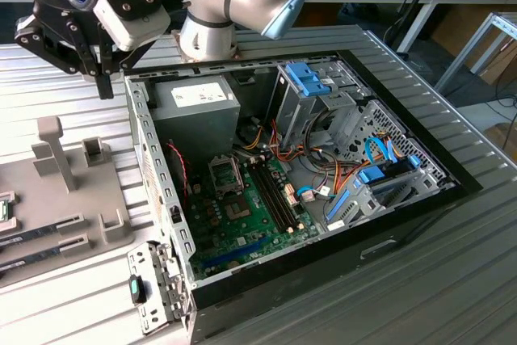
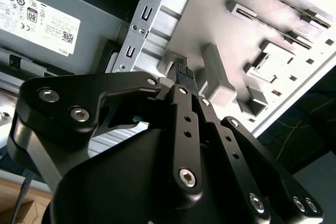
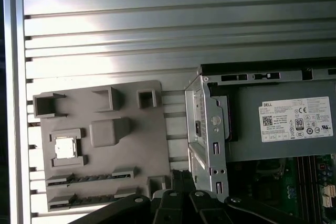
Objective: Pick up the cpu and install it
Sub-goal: 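Reach for the cpu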
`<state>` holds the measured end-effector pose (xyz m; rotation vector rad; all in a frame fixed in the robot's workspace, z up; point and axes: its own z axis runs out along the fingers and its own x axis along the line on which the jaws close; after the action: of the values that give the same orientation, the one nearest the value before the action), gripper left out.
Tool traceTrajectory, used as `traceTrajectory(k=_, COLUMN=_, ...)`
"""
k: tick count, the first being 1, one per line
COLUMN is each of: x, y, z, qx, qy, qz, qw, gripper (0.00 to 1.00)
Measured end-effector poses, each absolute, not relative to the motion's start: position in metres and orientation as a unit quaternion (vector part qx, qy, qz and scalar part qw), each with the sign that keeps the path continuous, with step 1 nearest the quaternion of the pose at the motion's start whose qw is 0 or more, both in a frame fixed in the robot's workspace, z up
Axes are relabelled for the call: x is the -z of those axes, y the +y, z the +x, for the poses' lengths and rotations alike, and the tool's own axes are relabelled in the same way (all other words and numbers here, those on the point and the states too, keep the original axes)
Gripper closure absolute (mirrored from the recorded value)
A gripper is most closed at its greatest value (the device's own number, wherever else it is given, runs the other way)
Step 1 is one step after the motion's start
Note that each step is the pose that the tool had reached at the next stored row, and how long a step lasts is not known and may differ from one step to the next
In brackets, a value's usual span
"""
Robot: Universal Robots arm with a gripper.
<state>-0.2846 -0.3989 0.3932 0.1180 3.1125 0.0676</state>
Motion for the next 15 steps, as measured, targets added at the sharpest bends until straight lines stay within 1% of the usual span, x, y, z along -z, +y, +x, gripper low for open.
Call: traceTrajectory(k=15, x=-0.393, y=-0.399, z=-0.298, qx=-0.022, qy=0.999, qz=0.038, qw=0.013, gripper=0.89)
